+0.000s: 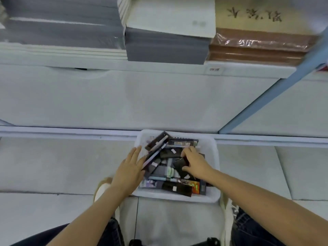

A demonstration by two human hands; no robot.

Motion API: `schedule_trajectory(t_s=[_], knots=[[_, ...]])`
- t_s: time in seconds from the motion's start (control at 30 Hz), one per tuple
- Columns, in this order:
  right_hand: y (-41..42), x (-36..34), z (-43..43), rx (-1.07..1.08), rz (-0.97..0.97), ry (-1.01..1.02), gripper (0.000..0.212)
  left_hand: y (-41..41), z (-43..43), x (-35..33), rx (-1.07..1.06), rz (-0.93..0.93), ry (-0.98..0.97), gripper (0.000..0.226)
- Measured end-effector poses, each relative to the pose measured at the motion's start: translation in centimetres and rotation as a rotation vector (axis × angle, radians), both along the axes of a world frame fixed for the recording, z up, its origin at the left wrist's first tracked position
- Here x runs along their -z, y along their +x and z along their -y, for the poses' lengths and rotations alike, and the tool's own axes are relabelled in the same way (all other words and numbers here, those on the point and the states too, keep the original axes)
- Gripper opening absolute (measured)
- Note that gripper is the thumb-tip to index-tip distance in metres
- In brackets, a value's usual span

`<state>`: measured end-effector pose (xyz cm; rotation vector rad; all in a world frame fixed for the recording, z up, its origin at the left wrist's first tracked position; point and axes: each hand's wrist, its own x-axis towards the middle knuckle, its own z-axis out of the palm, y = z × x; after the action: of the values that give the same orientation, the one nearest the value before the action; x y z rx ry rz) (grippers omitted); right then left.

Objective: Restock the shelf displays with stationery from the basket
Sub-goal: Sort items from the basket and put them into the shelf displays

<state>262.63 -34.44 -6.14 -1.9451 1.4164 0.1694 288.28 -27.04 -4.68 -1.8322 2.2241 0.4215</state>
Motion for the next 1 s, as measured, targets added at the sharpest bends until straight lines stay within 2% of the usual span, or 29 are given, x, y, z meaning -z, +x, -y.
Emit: schedule_trajectory(t_s=[0.1, 0.23, 0.3, 0.37, 0.4, 0.43, 0.5, 0.53, 0.6, 0.7, 0.77, 0.87, 0.93, 1.0], knots=[[-0.4, -0.3, 0.6, 0.055, 0.072, 0.002, 0.028, -0.3, 0.0, -0.2, -0.029, -0.021, -0.016, 0.053], [-0.7, -2.0, 1.2, -0.007, 0.158, 0.053, 0.018, -0.6, 0.1, -0.9, -0.052, -0.04, -0.014, 0.047], [-0.6, -3.4, 1.9, 0.092, 0.266, 0.059, 0.015, -1.1, 0.2, -1.4, -0.075, -0.146, -0.074, 0.042], [-0.4, -5.1, 3.0, 0.271, 0.423, 0.015, 0.014, -1.9, 0.6, -1.7, -0.118, -0.338, -0.187, 0.036], [-0.2, -6.0, 3.5, 0.349, 0.515, 0.025, 0.014, -2.5, 1.0, -2.0, -0.174, -0.486, -0.18, 0.035], [0.1, -6.8, 3.9, 0.405, 0.602, 0.064, 0.014, -3.2, 1.3, -2.5, -0.274, -0.68, -0.078, 0.036], [1.2, -7.9, 3.9, 0.453, 0.758, 0.206, 0.015, -5.0, 1.9, -3.9, -0.502, -1.142, 0.289, 0.04], [1.9, -8.0, 3.7, 0.447, 0.8, 0.264, 0.016, -5.7, 2.2, -4.2, -0.579, -1.306, 0.39, 0.04], [3.0, -7.7, 3.0, 0.438, 0.818, 0.309, 0.015, -5.9, 2.3, -4.2, -0.643, -1.442, 0.441, 0.031], [3.3, -6.3, 1.8, 0.471, 0.703, 0.258, 0.015, -3.9, 2.0, -3.9, -0.766, -1.407, 0.358, 0.012], [2.9, -4.8, 0.7, 0.307, 0.453, 0.222, 0.021, -1.9, 1.8, -3.3, -0.857, -1.344, 0.259, 0.009], [3.4, -2.4, -1.6, 0.007, 0.158, 0.247, 0.051, 0.1, 1.6, -2.5, -0.95, -1.314, 0.233, 0.011], [4.3, -1.2, -2.8, -0.081, 0.08, 0.182, 0.064, 0.6, 1.4, -2.1, -0.948, -1.253, 0.237, 0.011], [4.9, -0.5, -3.4, -0.091, 0.059, 0.067, 0.06, 0.8, 1.1, -1.8, -0.926, -1.215, 0.25, 0.01]])
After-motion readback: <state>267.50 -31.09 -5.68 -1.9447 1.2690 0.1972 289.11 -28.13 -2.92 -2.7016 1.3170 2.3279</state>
